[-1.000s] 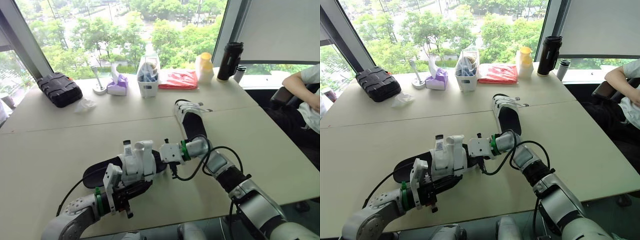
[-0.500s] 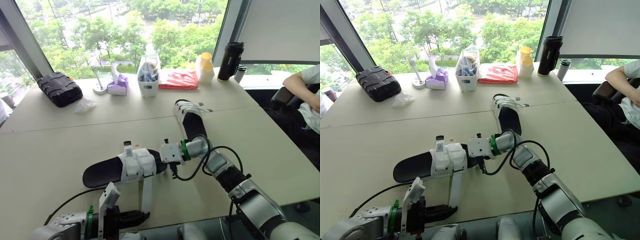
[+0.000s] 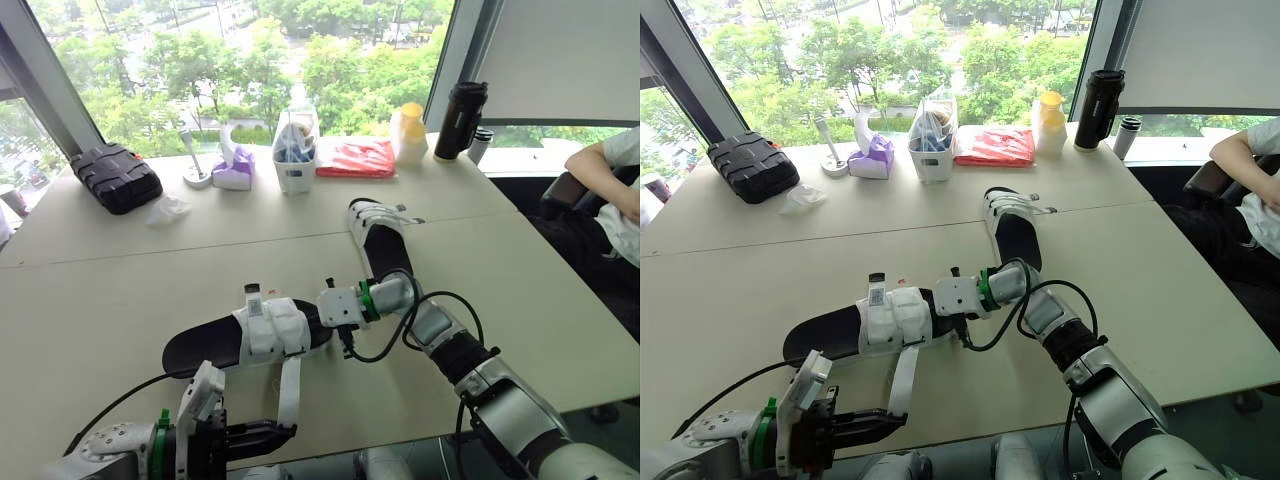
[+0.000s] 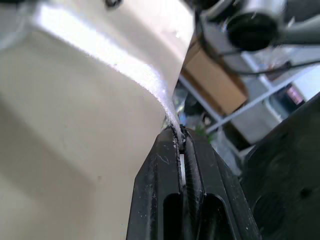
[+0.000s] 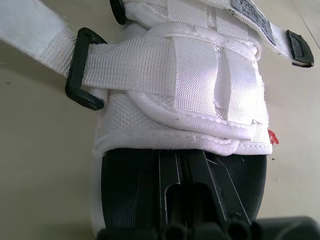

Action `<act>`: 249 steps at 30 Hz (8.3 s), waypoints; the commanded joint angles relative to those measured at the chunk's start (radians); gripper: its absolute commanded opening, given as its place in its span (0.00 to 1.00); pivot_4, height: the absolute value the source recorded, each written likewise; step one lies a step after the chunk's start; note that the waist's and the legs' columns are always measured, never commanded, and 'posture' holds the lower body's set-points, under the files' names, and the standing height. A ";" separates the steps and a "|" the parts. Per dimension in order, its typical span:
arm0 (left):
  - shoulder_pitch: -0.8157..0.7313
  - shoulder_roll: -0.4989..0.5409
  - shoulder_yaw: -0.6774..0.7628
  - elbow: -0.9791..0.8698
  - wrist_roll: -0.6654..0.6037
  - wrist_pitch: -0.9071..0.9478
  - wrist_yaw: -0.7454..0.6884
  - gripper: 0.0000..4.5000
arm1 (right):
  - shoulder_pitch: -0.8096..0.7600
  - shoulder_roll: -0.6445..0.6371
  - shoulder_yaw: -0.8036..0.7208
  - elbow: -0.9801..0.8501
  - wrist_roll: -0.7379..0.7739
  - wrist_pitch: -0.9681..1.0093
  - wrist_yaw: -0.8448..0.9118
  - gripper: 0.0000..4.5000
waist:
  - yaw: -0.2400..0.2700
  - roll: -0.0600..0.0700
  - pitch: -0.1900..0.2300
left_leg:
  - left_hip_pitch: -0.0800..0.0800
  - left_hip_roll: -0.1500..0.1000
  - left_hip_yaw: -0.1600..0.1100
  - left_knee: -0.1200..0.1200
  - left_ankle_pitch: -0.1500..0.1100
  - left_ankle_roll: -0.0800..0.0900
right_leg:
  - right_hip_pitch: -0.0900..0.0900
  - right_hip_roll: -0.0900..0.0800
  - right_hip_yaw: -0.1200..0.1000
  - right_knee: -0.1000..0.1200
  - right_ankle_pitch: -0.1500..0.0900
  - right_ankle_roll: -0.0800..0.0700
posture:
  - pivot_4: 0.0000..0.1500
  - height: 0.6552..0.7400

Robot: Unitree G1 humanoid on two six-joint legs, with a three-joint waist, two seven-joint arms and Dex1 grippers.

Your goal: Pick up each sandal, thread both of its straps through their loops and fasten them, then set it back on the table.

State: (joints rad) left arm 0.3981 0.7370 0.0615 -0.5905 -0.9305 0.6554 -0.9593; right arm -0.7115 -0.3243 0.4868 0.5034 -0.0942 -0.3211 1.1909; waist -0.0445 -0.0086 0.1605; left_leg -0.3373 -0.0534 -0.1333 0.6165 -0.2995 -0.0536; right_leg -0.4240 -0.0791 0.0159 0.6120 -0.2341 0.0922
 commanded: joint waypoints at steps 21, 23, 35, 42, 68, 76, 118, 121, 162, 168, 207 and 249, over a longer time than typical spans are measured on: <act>-0.637 -0.225 0.076 0.467 -0.193 0.257 0.257 0.00 | 0.022 -0.001 0.061 0.122 -0.088 0.027 -0.013 0.00 | 0.000 -0.002 0.000 | 0.001 -0.001 -0.002 0.006 0.002 -0.003 | 0.002 0.004 -0.001 0.004 0.005 0.001 | 1.00 1.00; -0.648 -0.245 0.088 0.489 -0.211 0.288 0.282 0.07 | 0.024 -0.004 0.060 0.121 -0.088 0.028 -0.015 0.00 | 0.001 -0.002 0.000 | 0.001 -0.001 -0.002 0.006 0.002 -0.003 | 0.003 0.004 -0.001 0.004 0.005 0.001 | 1.00 1.00; -0.693 -0.351 0.177 0.508 -0.212 0.279 0.425 0.75 | 0.025 -0.007 0.059 0.123 -0.085 0.029 -0.020 0.00 | 0.004 -0.002 0.001 | 0.013 -0.002 -0.004 0.008 0.002 -0.003 | 0.017 0.003 -0.002 0.003 0.003 0.000 | 1.00 1.00; -0.820 -0.369 0.302 0.527 -0.283 0.258 0.550 0.75 | 0.024 -0.003 0.060 0.125 -0.086 0.027 -0.019 0.00 | 0.000 -0.004 0.001 | 0.015 -0.002 -0.004 0.006 0.002 -0.003 | 0.018 0.003 -0.001 0.002 0.003 0.001 | 1.00 1.00; -0.942 -0.083 -0.163 0.613 0.350 0.051 0.010 0.63 | 0.031 -0.005 0.059 0.119 -0.090 0.030 -0.028 0.00 | -0.001 -0.004 0.002 | 0.015 -0.002 -0.003 0.004 0.002 -0.004 | 0.017 0.003 -0.001 0.002 0.003 0.001 | 1.00 1.00; -0.948 -0.090 -0.139 0.610 0.370 0.047 -0.024 0.01 | 0.032 -0.006 0.059 0.118 -0.090 0.033 -0.029 0.00 | -0.001 -0.004 0.002 | 0.015 -0.001 -0.003 0.004 0.002 -0.003 | 0.017 0.003 -0.001 0.002 0.002 0.001 | 1.00 1.00; -0.979 -0.129 -0.136 0.797 0.520 -0.067 -0.066 0.01 | 0.043 -0.016 0.062 0.099 -0.087 0.035 -0.021 0.00 | 0.000 -0.006 0.011 | 0.014 -0.002 -0.004 0.005 0.002 -0.004 | 0.016 0.002 -0.001 0.002 0.005 0.005 | 1.00 1.00; -0.990 -0.108 -0.210 0.811 0.623 -0.151 -0.072 0.22 | 0.042 -0.015 0.061 0.100 -0.087 0.036 -0.021 0.00 | 0.000 -0.006 0.011 | 0.014 -0.002 -0.003 0.004 0.002 -0.004 | 0.016 0.002 -0.001 0.002 0.005 0.005 | 1.00 1.00; -0.549 0.008 0.435 0.399 -0.026 0.469 0.016 0.22 | 0.128 -0.276 -0.132 -0.530 0.111 0.399 0.057 0.52 | 0.032 -0.007 0.025 | -0.023 -0.005 -0.004 0.014 -0.001 -0.002 | -0.014 -0.005 -0.003 0.001 0.007 0.006 | 1.00 1.00; -0.535 -0.050 0.386 0.363 -0.121 0.541 0.098 0.22 | 0.120 -0.354 -0.231 -0.659 0.139 0.467 0.021 0.98 | 0.031 -0.005 0.032 | -0.023 -0.004 -0.003 0.014 -0.001 -0.002 | -0.014 -0.005 -0.003 0.001 0.008 0.006 | 1.00 1.00; -0.834 -0.476 0.358 0.690 -0.384 0.672 0.642 0.00 | 0.121 -0.403 -0.250 -0.785 0.183 0.594 -0.062 1.00 | 0.037 -0.006 0.032 | -0.020 -0.006 0.000 0.024 0.002 -0.007 | -0.007 -0.004 -0.002 0.003 0.010 0.009 | 1.00 1.00; -0.997 -0.707 0.476 0.776 -0.143 -0.124 1.093 0.99 | 0.137 -0.374 -0.206 -0.763 0.160 0.551 -0.079 1.00 | 0.038 -0.010 0.033 | -0.035 -0.008 0.005 0.037 0.002 -0.007 | -0.018 -0.002 0.001 0.004 0.021 0.012 | 1.00 1.00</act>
State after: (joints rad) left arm -0.6270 0.0201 0.5534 0.2651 -1.0423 0.4650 0.0974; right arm -0.5754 -0.6966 0.2948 -0.2443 0.0603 0.2479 1.1136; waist -0.0066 -0.0185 0.1933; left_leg -0.3722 -0.0610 -0.1283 0.6536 -0.2980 -0.0603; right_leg -0.4424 -0.0816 0.0168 0.6159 -0.2135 0.1045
